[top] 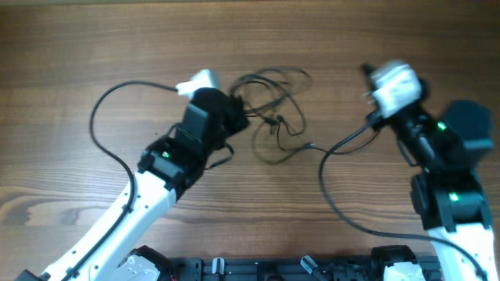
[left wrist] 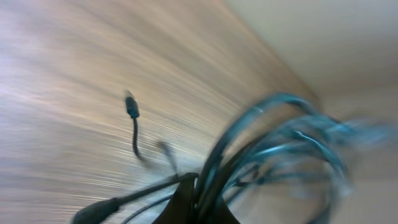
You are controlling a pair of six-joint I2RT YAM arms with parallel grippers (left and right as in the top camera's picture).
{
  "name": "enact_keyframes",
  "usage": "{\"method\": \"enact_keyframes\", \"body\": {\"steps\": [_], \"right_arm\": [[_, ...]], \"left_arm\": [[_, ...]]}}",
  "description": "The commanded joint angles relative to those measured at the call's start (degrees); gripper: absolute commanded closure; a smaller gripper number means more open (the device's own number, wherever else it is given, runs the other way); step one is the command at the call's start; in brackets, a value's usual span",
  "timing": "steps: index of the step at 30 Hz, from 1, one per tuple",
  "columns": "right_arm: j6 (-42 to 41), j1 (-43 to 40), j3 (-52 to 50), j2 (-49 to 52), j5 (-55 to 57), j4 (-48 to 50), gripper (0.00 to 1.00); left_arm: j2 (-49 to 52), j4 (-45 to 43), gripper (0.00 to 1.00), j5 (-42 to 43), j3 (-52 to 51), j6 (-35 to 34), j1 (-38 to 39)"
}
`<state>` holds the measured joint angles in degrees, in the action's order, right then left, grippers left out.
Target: Untangle cables
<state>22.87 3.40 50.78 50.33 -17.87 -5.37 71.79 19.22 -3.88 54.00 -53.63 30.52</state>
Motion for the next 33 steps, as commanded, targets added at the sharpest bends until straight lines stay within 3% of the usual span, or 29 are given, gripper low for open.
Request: {"method": "enact_keyframes", "body": {"steps": [1, 6, 7, 9, 11, 12, 15, 20, 25, 33], "right_arm": [[-17.03, -0.11, 1.33, -2.16, 12.22, 0.15, 0.96], [-13.22, -0.11, 1.33, -2.16, 12.85, -2.43, 0.96], [-9.16, -0.11, 1.33, -2.16, 11.74, -3.82, 0.92], [0.68, -0.11, 1.33, -2.16, 3.06, -6.29, 0.83], [11.82, -0.11, 1.33, -2.16, -6.71, -9.44, 0.63], [20.55, -0.11, 1.33, -2.16, -14.45, -12.66, 0.45], [33.79, -0.11, 1.33, -1.95, -23.80, -19.67, 0.33], [43.41, -0.09, 1.33, -1.03, -30.16, -25.18, 0.32], [46.14, -0.09, 1.33, 1.18, -33.40, -25.14, 0.31], [46.12, -0.09, 1.33, 3.80, -33.16, -22.69, 0.40]], "left_arm": [[-0.11, -0.15, 0.96, -1.79, -0.68, -3.76, -2.75], [-0.48, -6.08, 0.96, 8.15, -0.68, 15.34, -2.95], [-0.55, -8.94, 0.96, 14.69, -0.68, 23.71, -2.95], [-0.55, -11.93, 0.96, 24.55, -0.68, 33.92, -2.95], [-0.55, -13.27, 0.96, 30.51, -0.68, 39.71, -2.95], [-0.55, -13.92, 0.96, 33.11, -0.68, 41.97, -2.95], [-0.55, -15.98, 0.96, 39.50, -0.68, 43.41, -2.95], [-0.55, -20.02, 0.96, 48.89, -0.68, 44.33, -2.95], [-0.55, -24.37, 0.96, 57.07, -0.68, 42.64, -2.73], [-0.55, -25.97, 0.96, 57.42, -0.68, 42.51, 0.90]]}}
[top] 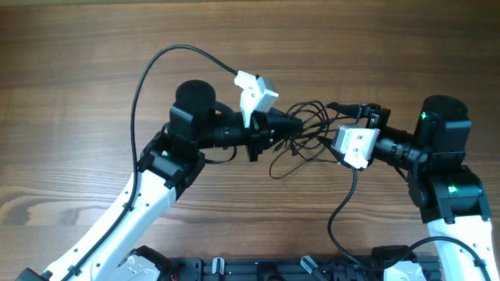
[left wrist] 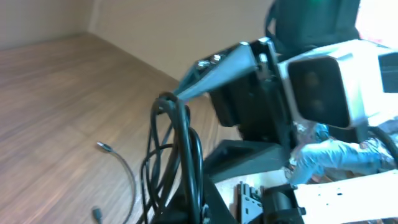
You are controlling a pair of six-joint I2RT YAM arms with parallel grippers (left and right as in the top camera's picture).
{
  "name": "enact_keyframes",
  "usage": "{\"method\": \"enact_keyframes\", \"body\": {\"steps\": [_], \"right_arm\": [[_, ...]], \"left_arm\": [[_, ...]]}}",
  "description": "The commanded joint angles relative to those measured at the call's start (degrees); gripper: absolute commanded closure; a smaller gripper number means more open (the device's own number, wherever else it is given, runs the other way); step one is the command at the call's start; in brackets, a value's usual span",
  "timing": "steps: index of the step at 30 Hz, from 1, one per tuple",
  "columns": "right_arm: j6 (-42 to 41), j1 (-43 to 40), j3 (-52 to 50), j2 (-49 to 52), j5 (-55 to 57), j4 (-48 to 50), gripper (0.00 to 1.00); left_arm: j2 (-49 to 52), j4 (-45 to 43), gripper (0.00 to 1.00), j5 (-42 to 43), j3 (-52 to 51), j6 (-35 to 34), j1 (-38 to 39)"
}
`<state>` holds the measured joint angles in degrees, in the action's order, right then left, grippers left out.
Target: Untangle cables
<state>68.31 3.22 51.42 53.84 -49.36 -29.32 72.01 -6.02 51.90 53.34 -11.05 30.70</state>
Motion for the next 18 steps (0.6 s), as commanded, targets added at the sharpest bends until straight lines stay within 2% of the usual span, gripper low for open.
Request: {"method": "enact_keyframes", "body": {"steps": [1, 2, 3, 4, 5, 6, 10, 14, 18], "right_arm": [[0.70, 0.09, 0.70, 0.28, -1.66, 1.66, 0.41], [0.70, 0.09, 0.70, 0.28, -1.64, 1.88, 0.42], [0.68, 0.09, 0.70, 0.28, -1.36, 2.03, 0.52], [0.66, 0.09, 0.70, 0.28, -0.61, 2.01, 0.64], [0.66, 0.09, 0.70, 0.33, 0.57, 1.95, 0.86], [0.61, 0.09, 0.70, 0.33, 1.27, 1.79, 0.96], [0.63, 0.09, 0.70, 0.33, 3.02, 0.72, 0.96], [0.26, 0.07, 0.70, 0.24, 7.21, -0.20, 0.96], [-9.94, 0.07, 0.70, -1.57, 12.07, 3.85, 0.96]], "left_arm": [[-0.76, -0.70, 0.96, 1.64, -0.02, -0.07, 0.70], [-0.76, -0.72, 0.96, 1.62, -0.02, -0.09, 0.70], [-0.76, -0.96, 0.96, 1.57, -0.02, -0.09, 0.70], [-0.76, -1.38, 0.96, 1.53, -0.02, -0.11, 0.70], [-0.76, -1.90, 0.96, 1.40, -0.02, -0.37, 0.70], [-0.76, -2.69, 0.96, 1.25, -0.02, -1.64, 0.68], [-0.76, -6.62, 0.96, 1.18, -0.02, -6.16, 0.61], [-0.76, -7.89, 0.96, 0.66, -0.02, -6.36, 0.52], [-0.76, -1.14, 0.96, -12.79, -0.02, -7.69, 0.52]]}}
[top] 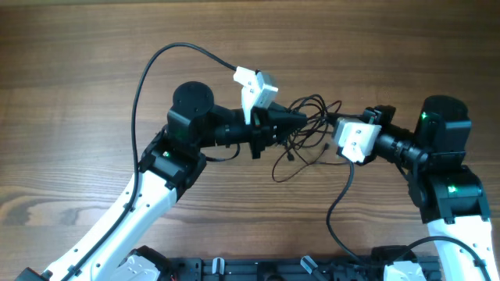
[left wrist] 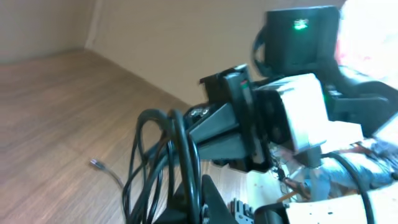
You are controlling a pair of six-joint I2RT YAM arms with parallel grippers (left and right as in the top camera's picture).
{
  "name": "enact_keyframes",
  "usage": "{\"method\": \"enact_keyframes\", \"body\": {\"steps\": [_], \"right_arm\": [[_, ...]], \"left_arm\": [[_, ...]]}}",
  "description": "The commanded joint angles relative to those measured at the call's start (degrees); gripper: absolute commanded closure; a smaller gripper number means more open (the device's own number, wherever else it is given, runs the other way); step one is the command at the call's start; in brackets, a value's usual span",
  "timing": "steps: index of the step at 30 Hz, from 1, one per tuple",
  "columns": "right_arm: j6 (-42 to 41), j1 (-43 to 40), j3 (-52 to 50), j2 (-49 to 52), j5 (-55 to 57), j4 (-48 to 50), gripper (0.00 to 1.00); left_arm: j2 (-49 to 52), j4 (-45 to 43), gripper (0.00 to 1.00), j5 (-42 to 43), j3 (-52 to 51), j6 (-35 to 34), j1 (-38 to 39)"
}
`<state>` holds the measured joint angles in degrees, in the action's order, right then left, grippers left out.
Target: Untangle cables
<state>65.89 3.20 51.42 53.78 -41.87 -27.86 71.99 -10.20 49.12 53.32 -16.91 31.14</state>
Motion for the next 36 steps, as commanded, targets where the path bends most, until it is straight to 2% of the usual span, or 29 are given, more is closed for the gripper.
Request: {"method": "enact_keyframes", "body": {"steps": [1, 4, 8, 10, 13, 15, 17, 18, 20, 21, 22, 25, 28, 31, 32, 36], "right_arm": [[-10.21, 0.09, 0.70, -2.19, 5.66, 4.02, 0.96], [-23.58, 0.09, 0.70, -4.74, 13.31, 11.19, 0.96], [-42.18, 0.09, 0.70, -7.54, 29.44, 17.14, 0.96], [-51.45, 0.09, 0.70, -8.07, 41.20, 17.46, 0.96], [-58.58, 0.09, 0.70, -7.87, 51.60, 14.88, 0.96], [-60.30, 0.09, 0.70, -7.87, 53.92, 12.74, 0.96], [-59.76, 0.09, 0.70, -7.61, 53.92, 11.89, 0.96], [-56.61, 0.09, 0.70, -7.30, 53.37, 10.47, 0.95], [-53.35, 0.09, 0.68, -6.99, 51.69, 9.53, 0.90], [-50.99, 0.09, 0.68, -6.84, 49.24, 9.11, 0.81], [-47.67, 0.09, 0.68, -6.69, 45.83, 8.68, 0.50], [-37.59, 0.09, 0.66, -6.62, 33.97, 6.93, 0.29], [-23.61, 0.09, 0.66, -6.62, 17.99, 2.69, 0.14], [-14.56, 0.09, 0.66, -6.62, 10.49, -1.36, 0.11], [-12.15, 0.09, 0.66, -6.62, 10.08, -2.58, 0.05], [-10.19, 0.09, 0.66, -6.62, 9.35, -3.06, 0.05]], "left_arm": [[-0.74, 5.33, 0.96, -14.86, 0.00, -3.50, 0.09], [-0.74, 12.68, 0.96, -27.69, 0.00, -8.13, 0.09], [-0.74, 19.21, 0.96, -38.66, 0.00, -13.94, 0.09], [-0.74, 20.55, 0.96, -40.68, 0.00, -15.54, 0.09], [-0.74, 20.55, 0.96, -40.76, 0.00, -15.58, 0.00], [-0.74, 20.81, 0.96, -40.87, 0.00, -18.03, -0.74], [-0.76, 20.28, 0.96, -39.47, 0.00, -18.25, -1.49], [-0.81, 17.92, 0.96, -33.48, 0.00, -13.38, -1.53], [-0.81, 16.17, 0.96, -28.24, 0.00, -9.49, -1.53], [-0.81, 14.71, 0.96, -23.76, 0.00, -6.16, -1.53], [-0.81, 13.68, 0.96, -20.48, 0.00, -3.89, -1.53], [-0.81, 11.04, 0.96, -12.50, 0.00, 0.74, -1.53], [-0.85, 10.10, 0.96, -11.58, 0.00, 1.11, -1.53], [-0.85, 9.03, 0.96, -9.44, 0.00, 1.14, -1.53], [-0.85, 8.37, 0.96, -8.74, 0.00, 1.11, -1.53], [-0.85, 7.23, 0.96, -6.03, 0.00, 1.75, -1.53]]}}
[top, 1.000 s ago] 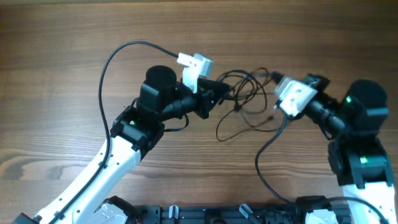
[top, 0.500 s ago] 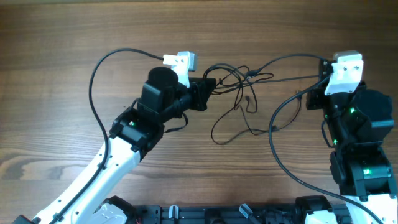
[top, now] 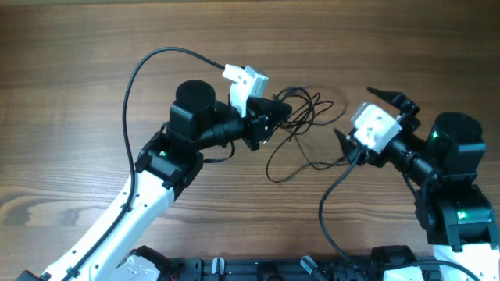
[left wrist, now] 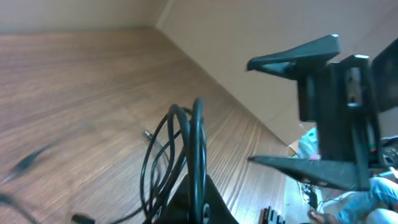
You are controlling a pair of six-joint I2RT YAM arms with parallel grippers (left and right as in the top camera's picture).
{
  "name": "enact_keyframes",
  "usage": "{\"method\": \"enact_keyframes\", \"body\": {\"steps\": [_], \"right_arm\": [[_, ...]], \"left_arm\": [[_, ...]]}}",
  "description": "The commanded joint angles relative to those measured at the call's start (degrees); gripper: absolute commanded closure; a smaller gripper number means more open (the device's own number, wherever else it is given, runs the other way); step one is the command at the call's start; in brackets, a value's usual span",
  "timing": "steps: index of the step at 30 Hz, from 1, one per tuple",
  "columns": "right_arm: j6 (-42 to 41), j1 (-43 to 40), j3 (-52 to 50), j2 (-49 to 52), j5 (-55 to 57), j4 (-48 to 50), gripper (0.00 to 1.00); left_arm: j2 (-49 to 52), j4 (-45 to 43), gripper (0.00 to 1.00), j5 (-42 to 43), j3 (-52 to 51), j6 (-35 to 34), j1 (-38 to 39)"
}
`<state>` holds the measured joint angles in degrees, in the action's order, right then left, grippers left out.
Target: Untangle cables
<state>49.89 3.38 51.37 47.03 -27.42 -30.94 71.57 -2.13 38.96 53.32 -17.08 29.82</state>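
Note:
A tangle of thin black cables hangs off the tip of my left gripper, which is shut on several strands. In the left wrist view the cable loops rise straight out of the left gripper. One loose loop droops toward the table. My right gripper stands open to the right of the tangle with nothing between its fingers. The left wrist view shows the right gripper's fingers spread wide, facing the loops.
The wooden table lies under both arms. A thick black lead arcs from the left wrist camera to the left. Another lead hangs below the right wrist. A black rail runs along the near edge.
My right gripper was up against the right side of the tangle; it now stands open farther right, clear of the cables. The left gripper still holds the bundle, tilted slightly up.
First my left gripper was at the tangle low over the table while the right arm was far right. Then the bundle was held up between both grippers, the right one at its right side. Now only the left holds it and the right is open and apart.

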Motion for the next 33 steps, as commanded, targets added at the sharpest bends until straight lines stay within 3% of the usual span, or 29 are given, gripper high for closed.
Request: {"method": "enact_keyframes", "body": {"steps": [1, 7, 13, 15, 16, 17, 19, 25, 29, 33], "right_arm": [[6.93, -0.09, 0.70, 0.13, -5.97, -0.02, 0.05], [13.42, -0.09, 0.70, 2.75, -11.02, -0.17, 0.06], [15.19, -0.09, 0.70, 6.21, -13.44, 0.07, 0.23], [16.63, -0.09, 0.70, 6.54, -14.88, 0.04, 0.43], [17.18, -0.07, 0.70, 6.64, -15.28, 0.04, 0.55], [17.55, -0.09, 0.70, 6.64, -15.63, 0.02, 0.76], [17.46, -0.07, 0.70, 6.64, -16.90, -0.02, 0.95], [16.92, -0.09, 0.70, 6.64, -20.24, 0.13, 0.96], [0.90, -0.09, 0.70, 6.62, -15.50, 6.03, 0.96], [-10.51, -0.09, 0.70, 6.01, -14.51, 13.18, 0.96]], "left_arm": [[-0.44, -1.16, 0.96, 5.09, 0.00, 1.92, -0.22], [-0.44, -6.56, 0.96, 15.58, 0.00, 1.90, -0.22], [-0.44, -8.39, 0.96, 18.08, 0.00, 1.90, -0.22], [-0.44, -8.39, 0.96, 18.01, 0.00, 1.90, -0.22], [-0.44, -8.39, 0.96, 17.86, 0.00, 1.88, -0.22], [-0.44, -8.31, 0.96, 16.81, 0.00, 1.84, -0.22], [-0.44, -7.96, 0.96, 13.53, 0.00, 0.98, -0.22], [-0.44, -7.87, 0.96, 9.40, 0.00, -1.73, -0.22], [-0.44, -6.12, 0.96, 2.10, 0.00, -6.43, -0.22], [-0.44, 0.44, 0.96, -12.61, 0.00, -12.63, -0.22]]}}
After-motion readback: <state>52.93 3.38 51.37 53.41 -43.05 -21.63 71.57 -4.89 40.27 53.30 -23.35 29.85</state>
